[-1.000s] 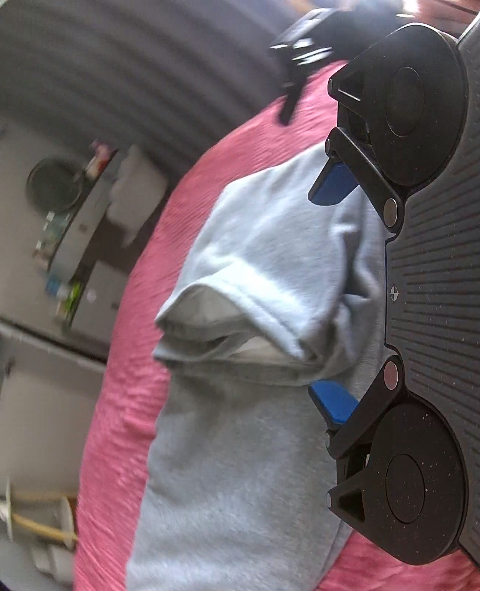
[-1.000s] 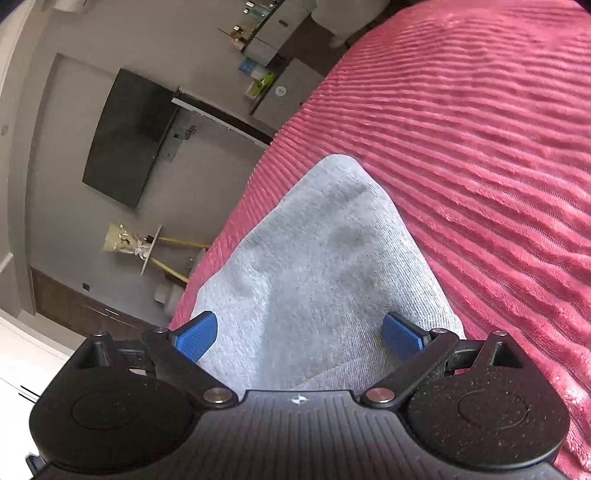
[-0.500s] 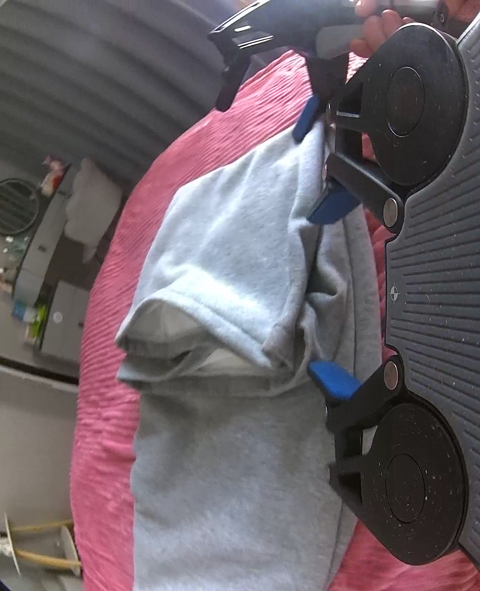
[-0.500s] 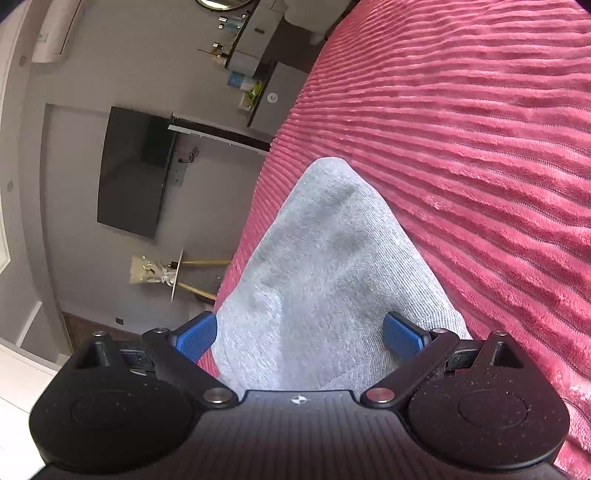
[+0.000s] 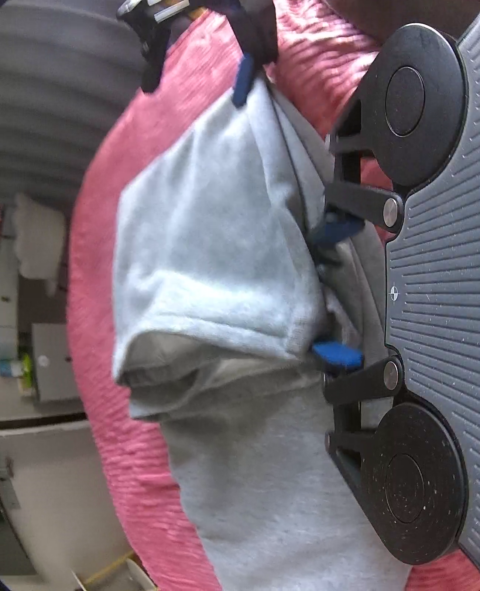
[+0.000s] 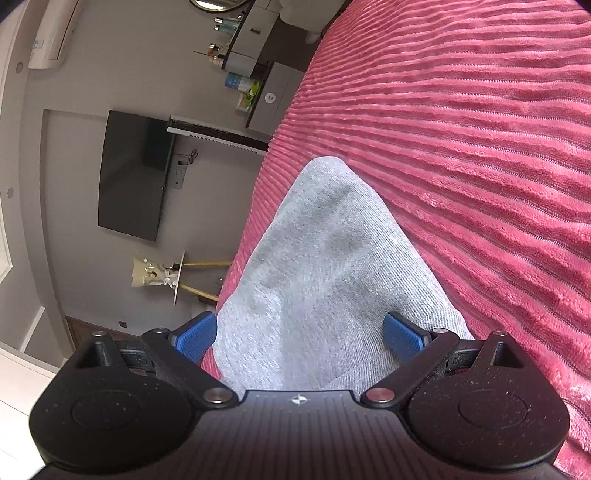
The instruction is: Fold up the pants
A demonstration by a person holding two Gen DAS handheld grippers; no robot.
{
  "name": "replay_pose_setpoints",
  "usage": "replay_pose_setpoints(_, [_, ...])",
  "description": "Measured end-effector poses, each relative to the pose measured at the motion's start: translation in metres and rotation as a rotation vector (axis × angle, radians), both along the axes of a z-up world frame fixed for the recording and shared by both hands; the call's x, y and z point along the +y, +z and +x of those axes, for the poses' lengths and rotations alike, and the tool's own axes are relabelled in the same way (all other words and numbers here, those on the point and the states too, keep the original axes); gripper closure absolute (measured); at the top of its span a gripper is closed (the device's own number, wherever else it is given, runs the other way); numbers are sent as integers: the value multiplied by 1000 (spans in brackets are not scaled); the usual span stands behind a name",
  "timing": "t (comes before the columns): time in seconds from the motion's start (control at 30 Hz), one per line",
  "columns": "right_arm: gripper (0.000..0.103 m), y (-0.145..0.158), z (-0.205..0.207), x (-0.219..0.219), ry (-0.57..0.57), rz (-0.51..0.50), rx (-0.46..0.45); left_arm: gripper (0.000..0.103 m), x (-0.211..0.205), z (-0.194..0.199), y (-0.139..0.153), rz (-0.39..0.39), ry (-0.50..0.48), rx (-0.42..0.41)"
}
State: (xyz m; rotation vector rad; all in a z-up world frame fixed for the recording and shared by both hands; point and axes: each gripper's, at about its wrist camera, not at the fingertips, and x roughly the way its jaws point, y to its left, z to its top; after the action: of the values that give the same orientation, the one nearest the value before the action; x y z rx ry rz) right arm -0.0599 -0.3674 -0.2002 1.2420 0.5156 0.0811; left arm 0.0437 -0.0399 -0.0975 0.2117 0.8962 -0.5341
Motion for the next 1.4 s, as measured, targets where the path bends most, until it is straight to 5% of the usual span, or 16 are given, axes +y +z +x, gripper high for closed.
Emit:
replay_pose_setpoints(0.2, [7,5,2,3,10,-43,0,73,14,9,-9,-33,61,61])
replay_pose_setpoints(0.3, [7,12,2,7,11,-111,4,77,17,9,-11,-6,112,68])
replay_pose_setpoints(0.37, [7,20,1,11,3,-211,13,93,25,10,-15,56,200,71])
replay_pose_setpoints(0.47, [7,26,1,15,5,-298,35,89,52,12,-13,-60,281,133])
replay_pose_setpoints(0.63, [7,23,3,14,4,-306,52,74,53,-2,10,14,312,38])
replay_pose_setpoints(0.73, [6,21,4,14,5,-309,59,62,40,-6,32,-12,274,-38])
replay_pose_setpoints(0.8, [6,21,3,15,4,-310,58,40,30,-3,37,-26,251,-74])
replay_pose_setpoints(0.87, [6,21,3,15,3,-309,58,31,19,5,34,-34,230,-81])
replay_pose_setpoints(0.93, [6,21,2,16,3,-311,61,34,10,18,23,-25,221,-62])
replay_pose_setpoints(1.0, [6,22,3,17,8,-322,63,59,7,33,4,21,263,-29])
replay_pose_setpoints(1.03, [6,22,3,18,11,-331,66,58,8,41,-8,79,304,0])
replay_pose_setpoints(1.13, [6,22,5,20,19,-342,68,49,30,44,-19,16,394,32])
replay_pose_setpoints(1.2, [6,22,4,20,17,-343,67,66,38,39,-8,128,491,-56])
replay_pose_setpoints(1.23, [6,21,4,19,13,-346,70,65,43,37,-1,174,536,-110])
replay_pose_setpoints(1.3, [6,19,6,19,9,-348,77,52,59,37,19,71,547,-149])
replay_pose_setpoints(1.4, [6,18,10,22,10,-368,80,40,69,47,40,-226,505,-78])
